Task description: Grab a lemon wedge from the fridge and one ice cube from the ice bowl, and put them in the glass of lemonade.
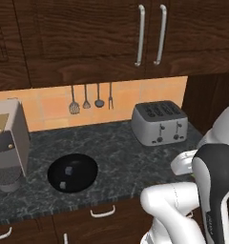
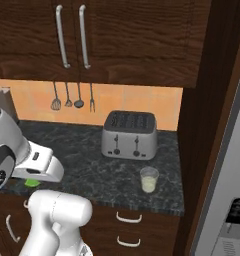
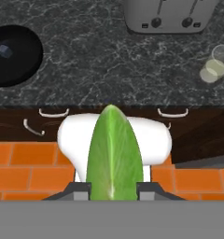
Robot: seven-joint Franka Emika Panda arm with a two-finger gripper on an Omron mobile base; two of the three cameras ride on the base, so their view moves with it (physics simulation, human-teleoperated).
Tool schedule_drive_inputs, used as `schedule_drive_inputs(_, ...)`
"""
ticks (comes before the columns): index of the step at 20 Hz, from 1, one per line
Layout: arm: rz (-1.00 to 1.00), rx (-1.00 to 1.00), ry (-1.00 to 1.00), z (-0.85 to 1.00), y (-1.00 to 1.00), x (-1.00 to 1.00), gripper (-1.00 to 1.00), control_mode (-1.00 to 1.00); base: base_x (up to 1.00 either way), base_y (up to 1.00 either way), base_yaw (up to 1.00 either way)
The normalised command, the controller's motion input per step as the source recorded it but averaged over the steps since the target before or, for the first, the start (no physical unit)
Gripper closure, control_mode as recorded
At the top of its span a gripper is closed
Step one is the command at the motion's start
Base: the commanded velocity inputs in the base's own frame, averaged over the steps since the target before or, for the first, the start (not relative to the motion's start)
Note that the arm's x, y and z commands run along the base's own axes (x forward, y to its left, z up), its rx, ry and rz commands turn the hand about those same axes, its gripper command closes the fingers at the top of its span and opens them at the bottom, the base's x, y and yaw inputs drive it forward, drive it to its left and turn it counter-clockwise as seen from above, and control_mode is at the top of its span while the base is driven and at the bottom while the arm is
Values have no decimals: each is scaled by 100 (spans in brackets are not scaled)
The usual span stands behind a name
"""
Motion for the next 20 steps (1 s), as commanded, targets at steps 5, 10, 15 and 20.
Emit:
schedule_drive_inputs(5, 0, 0, 0, 0, 0, 0, 100, 100, 46, 9, 10)
schedule_drive_inputs(10, 0, 0, 0, 0, 0, 0, 100, -100, 9, 0, 1)
schedule_drive_inputs(15, 0, 0, 0, 12, -2, -12, 100, -100, 0, 0, 0)
schedule_drive_inputs(20, 0, -6, -2, 43, 0, -14, 100, -100, 0, 0, 0)
